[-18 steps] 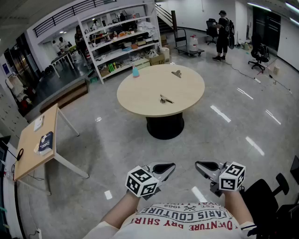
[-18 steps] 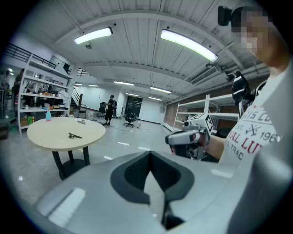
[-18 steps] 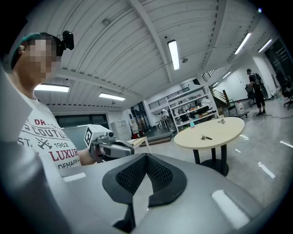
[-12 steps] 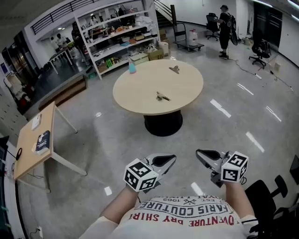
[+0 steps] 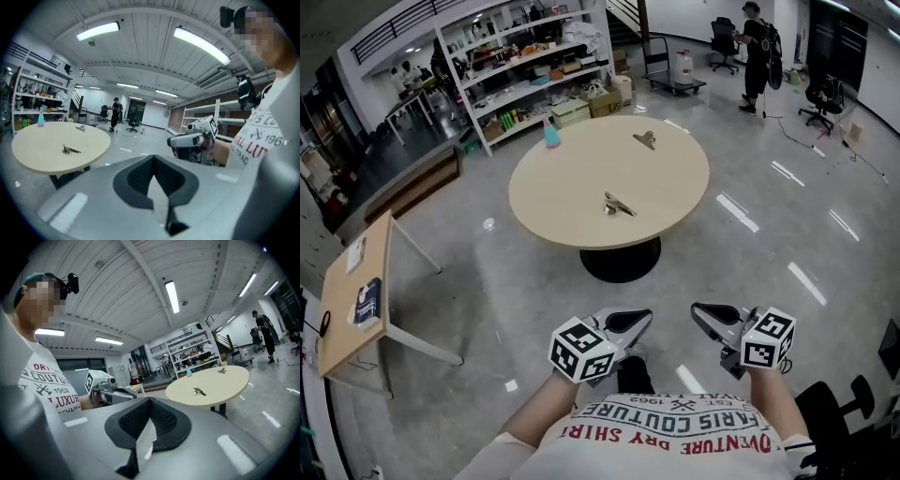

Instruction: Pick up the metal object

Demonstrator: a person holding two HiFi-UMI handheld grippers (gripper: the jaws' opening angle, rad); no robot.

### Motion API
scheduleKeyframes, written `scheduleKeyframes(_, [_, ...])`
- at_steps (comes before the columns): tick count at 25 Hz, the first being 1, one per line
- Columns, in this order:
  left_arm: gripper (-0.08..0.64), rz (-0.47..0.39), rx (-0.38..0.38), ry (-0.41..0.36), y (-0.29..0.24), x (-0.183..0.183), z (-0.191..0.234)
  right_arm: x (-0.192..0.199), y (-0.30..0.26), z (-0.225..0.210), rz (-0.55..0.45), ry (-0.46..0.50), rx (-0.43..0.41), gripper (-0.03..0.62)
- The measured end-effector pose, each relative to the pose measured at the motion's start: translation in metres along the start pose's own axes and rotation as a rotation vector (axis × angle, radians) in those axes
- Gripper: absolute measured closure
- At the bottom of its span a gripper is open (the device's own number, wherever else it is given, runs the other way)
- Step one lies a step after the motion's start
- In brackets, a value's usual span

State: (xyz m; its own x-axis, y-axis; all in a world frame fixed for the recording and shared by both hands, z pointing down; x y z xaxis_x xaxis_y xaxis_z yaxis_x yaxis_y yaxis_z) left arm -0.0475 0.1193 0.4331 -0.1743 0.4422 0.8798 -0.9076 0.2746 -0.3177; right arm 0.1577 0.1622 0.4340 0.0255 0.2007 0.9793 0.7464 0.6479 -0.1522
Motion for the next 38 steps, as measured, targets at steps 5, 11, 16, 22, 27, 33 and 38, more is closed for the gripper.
scheduleKeyframes(5, [0.557, 0.028, 0.032, 0.001, -0.054, -0.030, 0.083, -0.004, -0.055, -0.083, 0.034, -0.026, 0.020, 0.591])
scheduleKeyframes(11, [0.557, -0.012, -0.026, -0.015, -0.073, -0.108, 0.202, -0.062, -0.150, -0.180, 0.028, 0.009, 0.000, 0.591])
scheduleKeyframes(16, [0.557, -0.040, -0.082, -0.004, -0.067, -0.139, 0.268, -0.088, -0.202, -0.221, 0.002, 0.040, -0.019, 0.591])
scheduleKeyframes(22, [0.557, 0.000, -0.105, -0.040, -0.076, -0.150, 0.301, -0.090, -0.235, -0.260, 0.033, 0.022, -0.066, 0.591])
scheduleKeyframes(27, [0.557, -0.019, -0.152, -0.027, -0.081, -0.166, 0.325, -0.098, -0.262, -0.289, 0.048, 0.034, -0.112, 0.591])
scheduleKeyframes(33, [0.557, -0.002, -0.178, -0.020, -0.093, -0.177, 0.357, -0.100, -0.291, -0.321, 0.055, 0.007, -0.145, 0.591])
scheduleKeyframes(38, [0.533, -0.009, -0.170, -0.011, -0.112, -0.176, 0.387, -0.096, -0.302, -0.346, 0.085, 0.000, -0.154, 0.591])
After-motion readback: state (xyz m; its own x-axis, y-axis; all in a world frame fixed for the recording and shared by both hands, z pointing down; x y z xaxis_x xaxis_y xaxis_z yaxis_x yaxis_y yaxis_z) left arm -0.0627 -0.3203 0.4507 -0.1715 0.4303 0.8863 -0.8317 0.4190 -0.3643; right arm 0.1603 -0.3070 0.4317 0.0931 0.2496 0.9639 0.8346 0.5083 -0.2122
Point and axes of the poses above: the fingertips, and each gripper's own axes: y backward along the fingers, z to its left, x out of its underside, the point moved 8 cm from there along y, backward along the fingers, and after that the axes turned 10 degrees about y, right-handed, at the moved point
